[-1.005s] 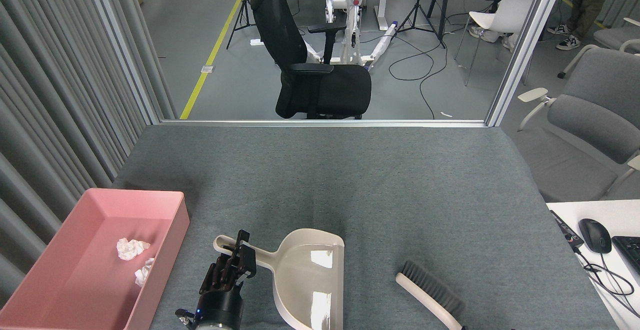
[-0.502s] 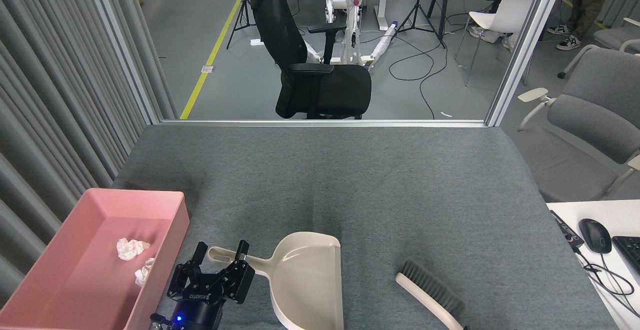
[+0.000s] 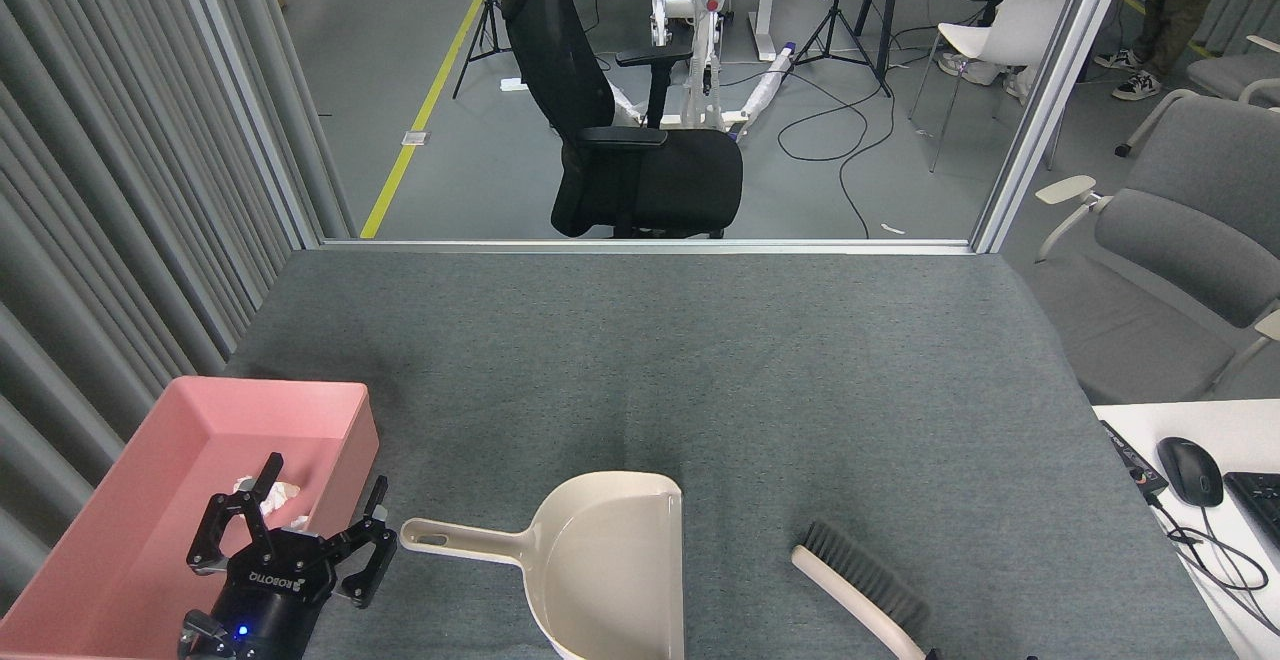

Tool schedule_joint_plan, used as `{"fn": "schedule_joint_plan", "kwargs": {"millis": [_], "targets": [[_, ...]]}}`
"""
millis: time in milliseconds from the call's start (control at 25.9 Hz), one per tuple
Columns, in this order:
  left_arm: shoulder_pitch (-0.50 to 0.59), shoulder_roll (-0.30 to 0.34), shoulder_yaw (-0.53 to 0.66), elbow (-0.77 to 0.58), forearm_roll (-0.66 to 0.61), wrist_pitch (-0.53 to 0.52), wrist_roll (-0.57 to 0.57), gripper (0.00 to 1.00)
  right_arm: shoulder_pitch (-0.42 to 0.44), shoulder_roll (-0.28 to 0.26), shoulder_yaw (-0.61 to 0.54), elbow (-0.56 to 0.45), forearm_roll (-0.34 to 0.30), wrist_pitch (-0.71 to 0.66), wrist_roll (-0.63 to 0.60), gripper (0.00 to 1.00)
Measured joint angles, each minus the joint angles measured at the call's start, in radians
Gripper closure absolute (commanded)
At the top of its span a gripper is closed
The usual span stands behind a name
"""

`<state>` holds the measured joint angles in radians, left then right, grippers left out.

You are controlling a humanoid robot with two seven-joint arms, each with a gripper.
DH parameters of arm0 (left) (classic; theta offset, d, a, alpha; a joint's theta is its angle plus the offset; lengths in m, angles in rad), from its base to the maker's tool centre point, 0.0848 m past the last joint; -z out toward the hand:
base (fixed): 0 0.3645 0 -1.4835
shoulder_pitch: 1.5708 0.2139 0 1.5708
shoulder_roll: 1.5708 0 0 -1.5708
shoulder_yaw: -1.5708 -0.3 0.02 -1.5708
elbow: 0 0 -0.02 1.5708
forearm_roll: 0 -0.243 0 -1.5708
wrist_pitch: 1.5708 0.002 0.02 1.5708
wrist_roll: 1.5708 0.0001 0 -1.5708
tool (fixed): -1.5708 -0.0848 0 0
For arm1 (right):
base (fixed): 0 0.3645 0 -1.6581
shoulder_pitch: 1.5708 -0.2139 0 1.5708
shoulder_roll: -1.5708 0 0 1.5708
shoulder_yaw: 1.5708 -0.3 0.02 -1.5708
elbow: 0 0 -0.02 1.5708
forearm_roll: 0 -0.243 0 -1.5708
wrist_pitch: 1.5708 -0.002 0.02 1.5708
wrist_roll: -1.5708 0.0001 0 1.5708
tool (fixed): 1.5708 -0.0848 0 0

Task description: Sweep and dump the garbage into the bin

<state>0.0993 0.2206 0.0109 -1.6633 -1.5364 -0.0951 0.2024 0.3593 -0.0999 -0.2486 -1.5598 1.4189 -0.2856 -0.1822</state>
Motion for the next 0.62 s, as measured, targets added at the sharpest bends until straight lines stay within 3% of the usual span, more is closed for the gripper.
{"fn": "schedule_joint_plan", "kwargs": {"millis": [270,618], "targets": [[0.036,-0.003,0.014,-0.004,-0.001,0.004,-0.042,0.0,0.002,-0.017,-0.002,-0.048,0.001,0.001,-0.053,0.01],[0.105,-0.013,0.019,-0.017,0.005,-0.007,-0.045,0.0,-0.017,-0.083,-0.041,-0.091,-0.001,0.004,-0.08,0.01]]}}
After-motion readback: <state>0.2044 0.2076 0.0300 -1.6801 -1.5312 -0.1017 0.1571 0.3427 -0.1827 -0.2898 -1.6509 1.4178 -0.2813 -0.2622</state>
